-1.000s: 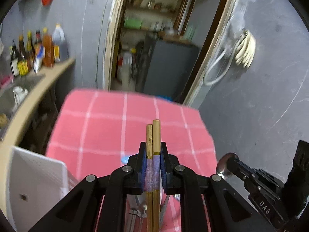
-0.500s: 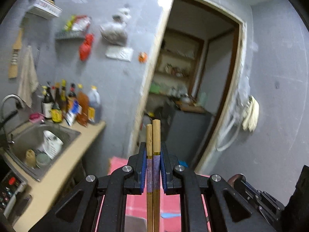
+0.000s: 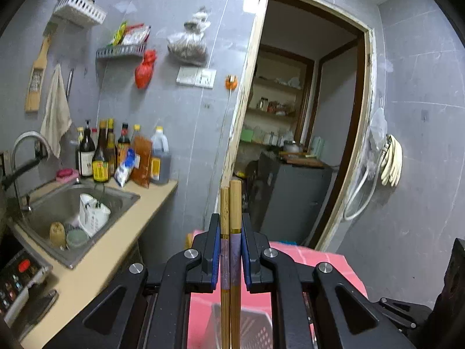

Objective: Organize utensils
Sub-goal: 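Lift the chopsticks with the left tool and drop them into the white caddy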

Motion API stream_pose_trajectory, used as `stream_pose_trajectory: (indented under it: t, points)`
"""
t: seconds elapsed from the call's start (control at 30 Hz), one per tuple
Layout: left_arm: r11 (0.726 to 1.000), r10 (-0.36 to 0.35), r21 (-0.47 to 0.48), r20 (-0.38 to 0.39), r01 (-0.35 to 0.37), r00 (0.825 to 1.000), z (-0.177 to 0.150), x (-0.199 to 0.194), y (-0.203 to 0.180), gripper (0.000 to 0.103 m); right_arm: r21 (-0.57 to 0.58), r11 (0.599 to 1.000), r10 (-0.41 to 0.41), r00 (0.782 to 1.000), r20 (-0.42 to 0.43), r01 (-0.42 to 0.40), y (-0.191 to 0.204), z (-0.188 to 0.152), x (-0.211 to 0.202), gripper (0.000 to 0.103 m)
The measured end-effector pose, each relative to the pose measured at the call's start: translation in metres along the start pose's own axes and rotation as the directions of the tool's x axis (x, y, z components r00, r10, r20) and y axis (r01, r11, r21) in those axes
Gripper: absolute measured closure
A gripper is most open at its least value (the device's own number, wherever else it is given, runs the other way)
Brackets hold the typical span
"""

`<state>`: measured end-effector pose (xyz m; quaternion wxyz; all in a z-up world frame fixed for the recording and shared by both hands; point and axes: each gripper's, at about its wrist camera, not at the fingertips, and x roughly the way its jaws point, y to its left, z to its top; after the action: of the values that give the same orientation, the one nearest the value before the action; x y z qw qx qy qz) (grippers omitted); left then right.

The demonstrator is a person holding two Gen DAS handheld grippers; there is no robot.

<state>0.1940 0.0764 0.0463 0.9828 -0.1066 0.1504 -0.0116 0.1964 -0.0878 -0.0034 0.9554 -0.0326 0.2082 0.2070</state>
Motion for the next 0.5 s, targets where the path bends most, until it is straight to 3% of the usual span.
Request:
stream_pose_trajectory:
  t: [0.5]
  points:
    - [0.997, -0.077, -0.041, -0.182, 0.071, 0.98, -0.028, 0.004, 0.012, 0.09, 0.072, 0.996, 0.063, 0.988, -0.14, -0.053, -0.005, -0.029, 0.016, 0.1]
